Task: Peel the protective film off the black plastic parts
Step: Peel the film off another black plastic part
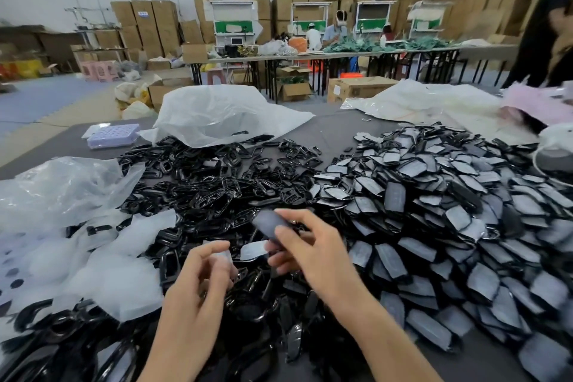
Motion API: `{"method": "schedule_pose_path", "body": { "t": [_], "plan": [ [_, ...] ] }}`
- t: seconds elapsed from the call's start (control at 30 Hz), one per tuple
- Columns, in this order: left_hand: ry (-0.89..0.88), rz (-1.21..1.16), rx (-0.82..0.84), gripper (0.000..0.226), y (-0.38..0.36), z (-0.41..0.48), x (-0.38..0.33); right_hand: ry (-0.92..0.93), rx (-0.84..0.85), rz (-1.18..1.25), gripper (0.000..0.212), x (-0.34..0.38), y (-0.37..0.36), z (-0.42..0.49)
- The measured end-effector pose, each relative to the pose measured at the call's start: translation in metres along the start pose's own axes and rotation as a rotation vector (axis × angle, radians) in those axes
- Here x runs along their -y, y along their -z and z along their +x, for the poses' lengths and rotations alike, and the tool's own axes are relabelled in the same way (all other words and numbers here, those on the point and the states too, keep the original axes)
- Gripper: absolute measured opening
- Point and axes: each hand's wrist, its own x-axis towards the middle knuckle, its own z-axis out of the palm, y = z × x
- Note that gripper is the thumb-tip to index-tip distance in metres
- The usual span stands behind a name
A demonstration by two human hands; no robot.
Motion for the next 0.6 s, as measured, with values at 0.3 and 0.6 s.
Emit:
{"method": "schedule_pose_path", "body": {
  "t": [0.3, 0.6],
  "plan": [
    [-0.648, 0.697, 0.279, 0.039, -0.008, -0.041, 0.008, 0.148, -0.687, 0.014, 0.071, 0.057, 0.082, 0.029],
    [-0.492, 1.060, 0.110, 0.030, 0.004, -0.003, 0.032, 0.133, -0.181, -0.512, 0.034, -0.025, -0.016, -0.001]
  ]
}}
